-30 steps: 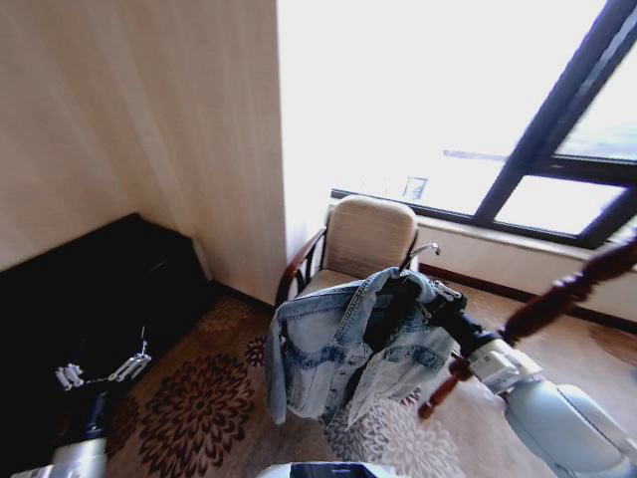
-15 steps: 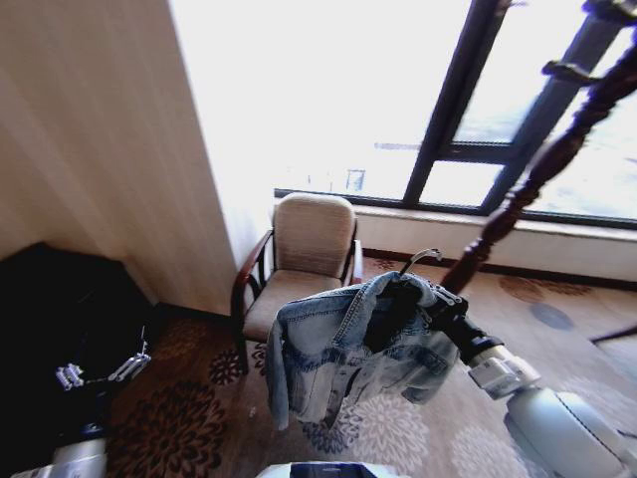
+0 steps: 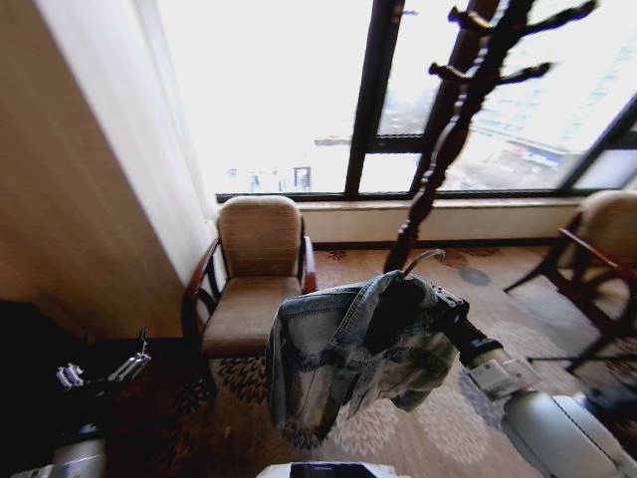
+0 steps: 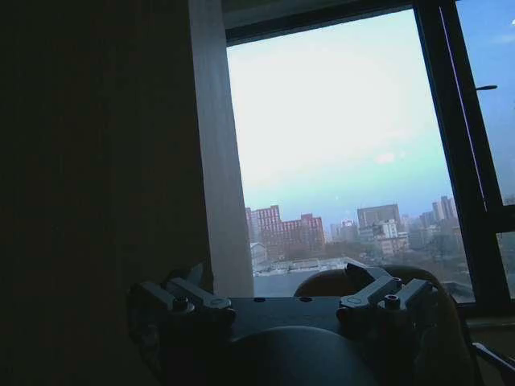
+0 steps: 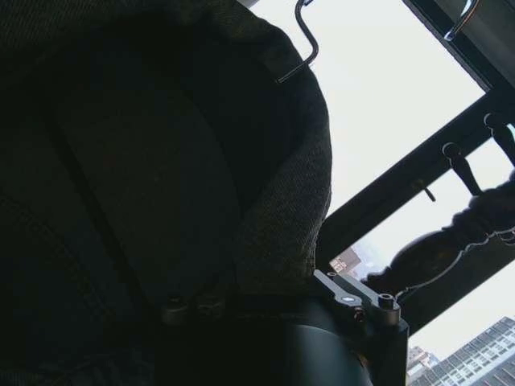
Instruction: Pick up the clothes from the bed and hang them on the clothes hanger.
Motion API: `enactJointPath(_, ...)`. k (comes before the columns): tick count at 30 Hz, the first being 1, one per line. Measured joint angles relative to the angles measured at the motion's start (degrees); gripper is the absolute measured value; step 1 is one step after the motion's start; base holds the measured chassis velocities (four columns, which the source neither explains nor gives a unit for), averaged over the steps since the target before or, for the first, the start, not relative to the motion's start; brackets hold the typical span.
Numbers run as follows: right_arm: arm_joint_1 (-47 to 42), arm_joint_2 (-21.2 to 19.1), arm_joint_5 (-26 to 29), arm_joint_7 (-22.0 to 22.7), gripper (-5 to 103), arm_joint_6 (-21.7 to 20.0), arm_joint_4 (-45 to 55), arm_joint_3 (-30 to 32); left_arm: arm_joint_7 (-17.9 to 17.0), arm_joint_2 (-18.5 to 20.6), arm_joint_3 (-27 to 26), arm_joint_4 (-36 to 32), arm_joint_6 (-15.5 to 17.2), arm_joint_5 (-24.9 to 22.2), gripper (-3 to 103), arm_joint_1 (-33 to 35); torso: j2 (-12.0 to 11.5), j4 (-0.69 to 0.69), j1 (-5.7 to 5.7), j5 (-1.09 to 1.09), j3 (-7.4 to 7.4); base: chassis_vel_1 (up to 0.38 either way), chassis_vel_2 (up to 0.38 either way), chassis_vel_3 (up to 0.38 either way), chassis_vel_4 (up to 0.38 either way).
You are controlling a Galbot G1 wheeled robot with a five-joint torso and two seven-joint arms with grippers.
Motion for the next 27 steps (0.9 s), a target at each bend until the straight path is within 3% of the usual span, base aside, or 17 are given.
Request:
enactJointPath(8,-0.3,2.1,-1.8,0.0,20,1.9,-0.2,-0.5,0.0,0.0,0.0,0.0,0.0,0.0,100,0.0,0.0,0.05,-0.01,0.0,0.0,-0.041,-0.042,-0.036,-0.04)
enactJointPath(27,0.1,3.4,-3.4,0.4,20,2.4,-0.6,-2.6,0.0,0.0,0.0,0.0,0.0,0.0,100,0.0,0.0,0.02,0.0,0.0,0.0,0.0,0.0,0.0,0.0)
